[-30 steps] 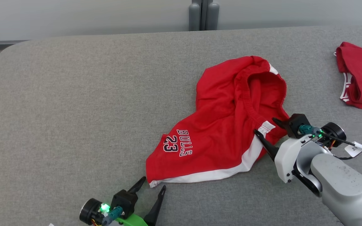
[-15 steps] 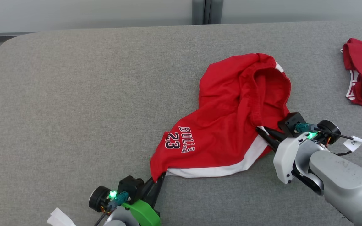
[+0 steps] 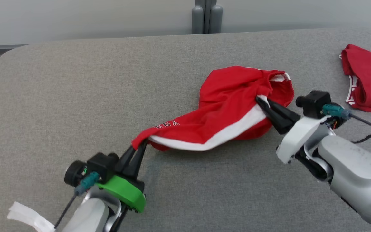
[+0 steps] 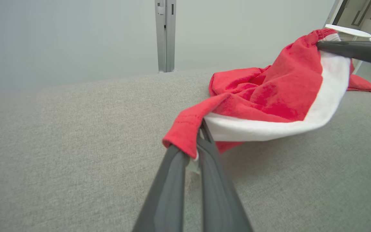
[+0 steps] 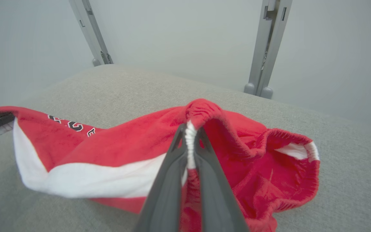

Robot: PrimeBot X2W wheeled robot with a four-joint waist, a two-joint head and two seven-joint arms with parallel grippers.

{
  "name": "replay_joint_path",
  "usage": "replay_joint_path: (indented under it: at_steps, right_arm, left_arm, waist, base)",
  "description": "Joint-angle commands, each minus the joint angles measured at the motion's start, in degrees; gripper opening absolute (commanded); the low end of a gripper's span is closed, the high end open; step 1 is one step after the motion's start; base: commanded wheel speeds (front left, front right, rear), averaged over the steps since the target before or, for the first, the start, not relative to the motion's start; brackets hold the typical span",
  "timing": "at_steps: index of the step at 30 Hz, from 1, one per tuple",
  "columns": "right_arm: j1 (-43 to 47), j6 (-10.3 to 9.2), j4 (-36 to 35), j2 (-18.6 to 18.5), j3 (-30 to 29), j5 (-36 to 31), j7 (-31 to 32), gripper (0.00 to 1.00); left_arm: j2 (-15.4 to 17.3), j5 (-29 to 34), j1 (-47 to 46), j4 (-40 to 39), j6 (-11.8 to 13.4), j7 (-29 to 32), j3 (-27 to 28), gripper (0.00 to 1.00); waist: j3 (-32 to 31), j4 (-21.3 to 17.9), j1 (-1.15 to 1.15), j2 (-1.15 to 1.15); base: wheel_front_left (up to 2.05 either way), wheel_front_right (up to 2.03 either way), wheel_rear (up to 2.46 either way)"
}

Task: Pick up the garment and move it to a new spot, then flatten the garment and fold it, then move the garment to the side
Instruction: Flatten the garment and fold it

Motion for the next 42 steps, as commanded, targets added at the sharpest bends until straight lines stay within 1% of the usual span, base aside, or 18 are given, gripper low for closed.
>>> replay_joint_path:
  at_steps: [1,3,5,7,10,13,15,18,21,26,28,30,33,36,38,40,42]
  right_arm:
    - [-1.28,-0.08,-1.40,0.37,-2.42,0.56,-0.20,0.00]
    - [-2.20,-0.07,-2.69,1.12,-5.77,1.01,-0.22,0.00]
    - [-4.51,-0.07,-3.15,2.36,-9.03,1.70,-0.23,0.00]
    - [-7.33,-0.07,-1.84,3.89,-10.34,2.69,-0.23,0.00]
    - [-14.54,-0.07,2.04,6.43,-11.11,4.18,-0.10,0.00]
    - [-22.40,-0.07,6.13,9.44,-12.68,7.44,0.40,0.00]
    - [-28.17,-0.07,9.03,11.26,-13.53,9.08,0.85,0.00]
    - [-36.55,-0.06,13.22,13.14,-14.87,10.12,0.48,0.00]
    - [-44.13,-0.06,17.04,14.27,-17.41,11.22,0.08,0.00]
    - [-52.98,-0.06,22.15,14.83,-21.54,12.15,-0.17,0.00]
    - [-55.08,-0.06,22.89,14.42,-22.16,10.96,-0.20,0.00]
    - [-55.25,-0.06,23.04,14.75,-21.34,10.50,-0.21,0.00]
    - [-52.83,-0.05,22.67,15.09,-20.03,10.81,-0.22,0.00]
    - [-48.92,-0.05,20.94,14.89,-18.20,11.06,-0.24,0.00]
    - [-45.38,-0.04,18.48,14.72,-16.43,10.27,-0.25,0.00]
    - [-40.76,-0.05,15.60,14.19,-14.95,9.52,-0.24,0.00]
    - [-35.43,-0.05,12.65,13.48,-14.76,9.24,-0.23,0.00]
  left_arm:
    - [0.94,-0.45,-2.62,-0.68,0.02,-0.16,0.87,0.00]
    - [2.34,-0.26,-6.15,-1.06,0.01,-0.17,1.59,0.00]
    - [3.22,-1.70,-10.36,-0.46,0.01,-0.17,1.86,0.00]
    - [5.37,-2.79,-15.85,1.11,0.02,-0.16,1.20,0.00]
    - [7.00,-7.28,-25.94,4.37,0.02,0.47,0.72,0.00]
    - [8.59,-11.32,-36.37,6.97,0.02,2.23,-0.45,0.00]
    - [9.93,-12.36,-44.03,8.81,0.02,3.34,-1.69,0.00]
    - [9.98,-14.32,-54.33,11.69,0.02,4.29,-4.09,0.00]
    - [9.79,-15.92,-63.82,14.91,0.02,4.42,-5.63,0.00]
    - [8.96,-17.44,-75.40,19.03,0.02,2.50,-8.82,0.00]
    - [8.35,-18.38,-77.86,20.35,0.02,1.73,-10.20,0.00]
    - [7.83,-19.23,-79.03,21.35,0.02,1.11,-11.42,0.00]
    - [7.76,-20.95,-77.57,21.89,0.02,0.25,-13.19,0.00]
    - [7.89,-21.95,-73.44,21.94,0.02,-0.13,-15.17,0.00]
    - [8.16,-22.37,-70.34,20.18,0.02,-0.24,-14.52,0.00]
    - [8.99,-20.69,-64.95,17.79,0.02,-0.16,-14.20,0.00]
    - [9.15,-20.11,-58.08,14.95,0.02,-0.15,-12.42,0.00]
  waist:
    - [0.63,-0.20,0.00,0.00]
    - [1.74,-0.44,0.00,0.00]
    - [3.19,-0.76,0.00,0.00]
    - [5.01,-1.35,0.00,0.00]
    - [8.38,-2.31,0.00,0.00]
    - [12.14,-3.26,0.00,0.00]
    - [14.68,-3.99,0.00,0.00]
    - [17.91,-4.75,0.00,0.00]
    - [20.33,-5.27,0.00,0.00]
    - [22.40,-5.30,0.00,0.00]
    - [22.75,-4.98,0.00,0.00]
    - [22.87,-4.62,0.00,0.00]
    - [22.84,-4.58,0.00,0.00]
    - [22.53,-4.55,0.00,0.00]
    - [22.15,-4.58,0.00,0.00]
    - [21.48,-4.73,0.00,0.00]
    - [20.53,-4.77,0.00,0.00]
  base:
    - [0.00,0.00,0.00]
    - [0.00,0.00,0.00]
    - [0.00,0.00,0.00]
    - [0.00,0.00,0.00]
    - [0.00,0.00,0.00]
    - [0.00,0.00,0.00]
    - [0.00,0.00,0.00]
    - [0.00,0.00,0.00]
    - [0.00,0.00,0.00]
    - [0.00,0.00,0.00]
    - [0.00,0.00,0.00]
    - [0.00,0.00,0.00]
    - [0.00,0.00,0.00]
    - [0.00,0.00,0.00]
    - [0.00,0.00,0.00]
    - [0.00,0.00,0.00]
    - [0.00,0.00,0.00]
